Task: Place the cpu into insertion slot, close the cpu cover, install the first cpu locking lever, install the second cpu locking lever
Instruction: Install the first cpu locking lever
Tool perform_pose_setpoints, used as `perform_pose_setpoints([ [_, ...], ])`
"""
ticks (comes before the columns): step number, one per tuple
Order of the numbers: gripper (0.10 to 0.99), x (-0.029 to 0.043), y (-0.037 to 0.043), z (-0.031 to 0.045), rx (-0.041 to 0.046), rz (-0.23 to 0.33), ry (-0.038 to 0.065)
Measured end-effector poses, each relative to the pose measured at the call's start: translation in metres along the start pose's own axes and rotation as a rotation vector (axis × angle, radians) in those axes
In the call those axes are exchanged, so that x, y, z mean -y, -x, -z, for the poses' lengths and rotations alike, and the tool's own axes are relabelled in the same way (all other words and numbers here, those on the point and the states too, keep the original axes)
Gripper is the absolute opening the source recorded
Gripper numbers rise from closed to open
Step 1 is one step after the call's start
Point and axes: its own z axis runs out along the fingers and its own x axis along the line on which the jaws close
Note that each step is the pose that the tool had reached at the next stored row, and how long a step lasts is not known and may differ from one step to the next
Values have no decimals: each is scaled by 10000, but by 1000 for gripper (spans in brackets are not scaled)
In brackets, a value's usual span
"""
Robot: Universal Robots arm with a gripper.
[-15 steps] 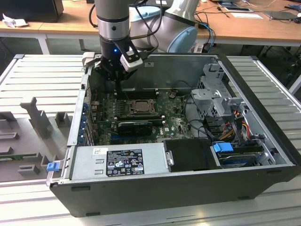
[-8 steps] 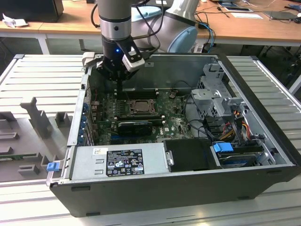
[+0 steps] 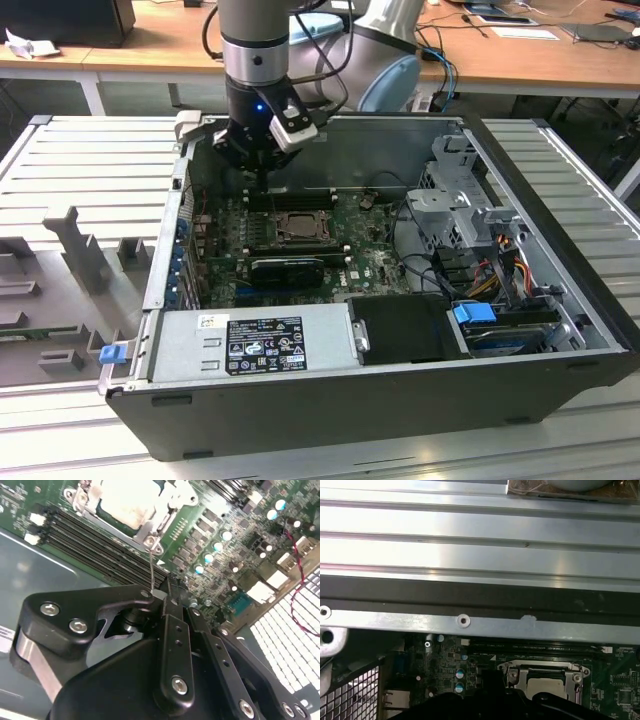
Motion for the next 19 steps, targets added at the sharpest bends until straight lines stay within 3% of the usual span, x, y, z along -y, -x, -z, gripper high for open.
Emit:
perform_pose_setpoints([
  [6,106,9,176,-10,-1,0,-11],
  [17,106,20,405,-29,0,1,-12],
  [19,106,23,436,-45,-5,-1,36],
])
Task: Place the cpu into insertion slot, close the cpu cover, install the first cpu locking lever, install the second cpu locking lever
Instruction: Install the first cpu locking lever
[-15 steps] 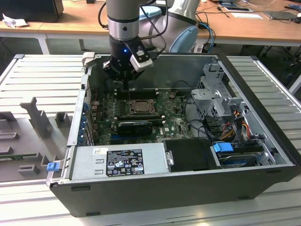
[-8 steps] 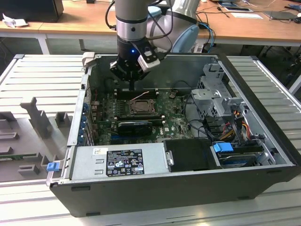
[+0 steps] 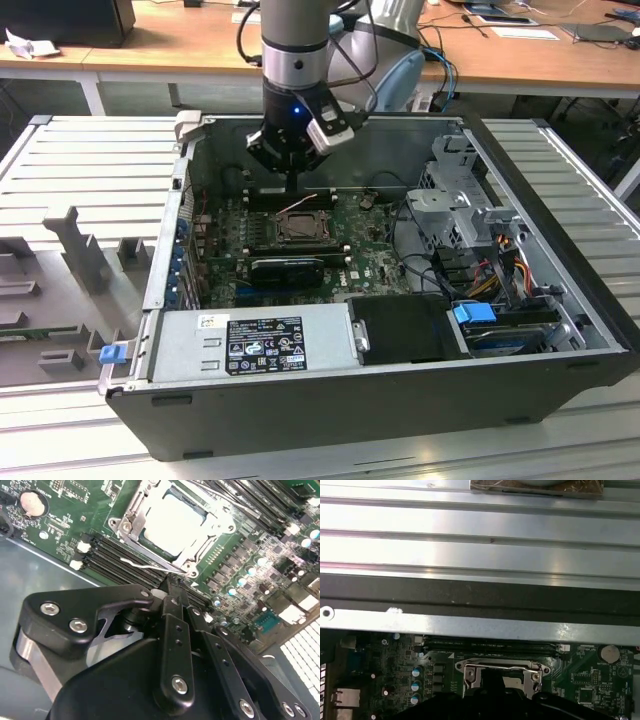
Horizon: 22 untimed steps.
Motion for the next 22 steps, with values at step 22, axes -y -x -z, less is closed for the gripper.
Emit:
perform_pose_setpoints([
  [22,106,-41,158,-242,8,-94,392],
])
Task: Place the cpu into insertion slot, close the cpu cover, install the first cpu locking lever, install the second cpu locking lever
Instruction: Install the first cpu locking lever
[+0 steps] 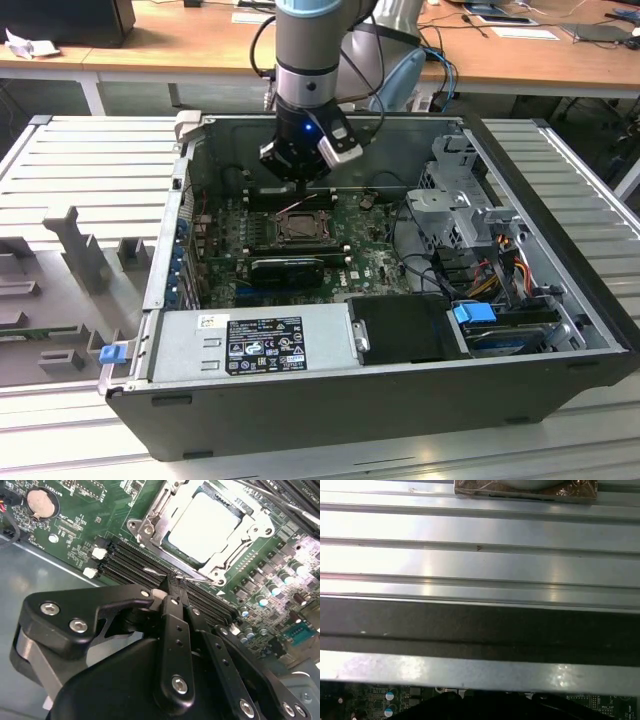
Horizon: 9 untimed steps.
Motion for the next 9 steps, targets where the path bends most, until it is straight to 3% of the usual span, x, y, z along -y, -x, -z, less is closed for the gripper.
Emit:
perform_pose_setpoints([
  [4,106,3,71,-13,6,-81,-2],
  [9,106,7,91,-51,25,-102,-6],
])
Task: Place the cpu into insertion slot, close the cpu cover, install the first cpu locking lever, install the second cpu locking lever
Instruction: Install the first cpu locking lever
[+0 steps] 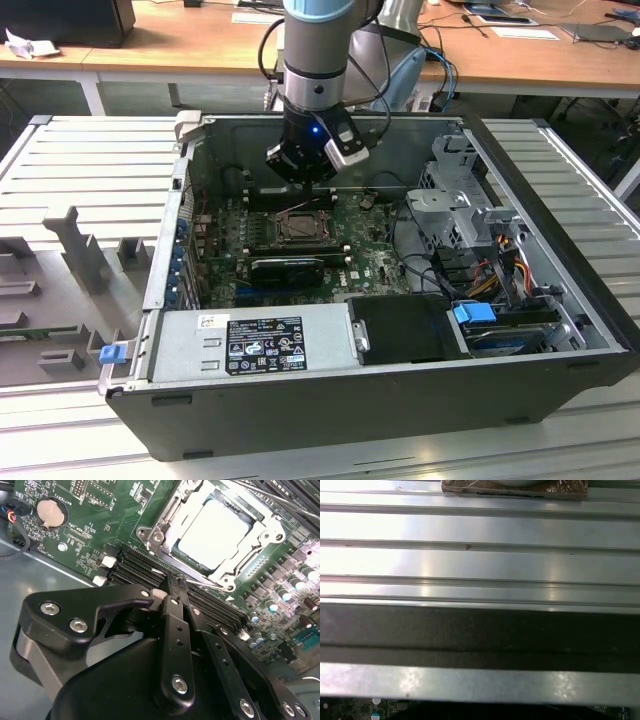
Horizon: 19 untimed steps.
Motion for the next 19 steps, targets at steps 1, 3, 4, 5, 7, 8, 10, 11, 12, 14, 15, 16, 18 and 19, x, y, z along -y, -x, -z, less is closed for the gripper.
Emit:
perform_pose_setpoints([
  [1,106,1,4,-8,5,-1,-2],
  [3,106,3,15,-37,21,-3,-8],
  [4,106,4,17,-46,26,-4,-10],
  [5,106,5,21,-60,33,-3,-21],
  [7,106,6,28,-80,41,-3,-58],
  [8,106,7,33,-94,51,-1,-75],
  [10,106,8,33,-96,50,-1,-81],
  [11,106,8,33,-98,51,-1,-80],
  [12,106,8,33,-99,51,-1,-79],
  [14,106,8,34,-101,51,-1,-80],
  [15,106,8,35,-102,51,0,-80],
  [16,106,8,35,-105,52,-1,-79],
  [18,106,9,36,-109,51,-1,-80],
  [19,106,9,36,-111,51,-1,-80],
])
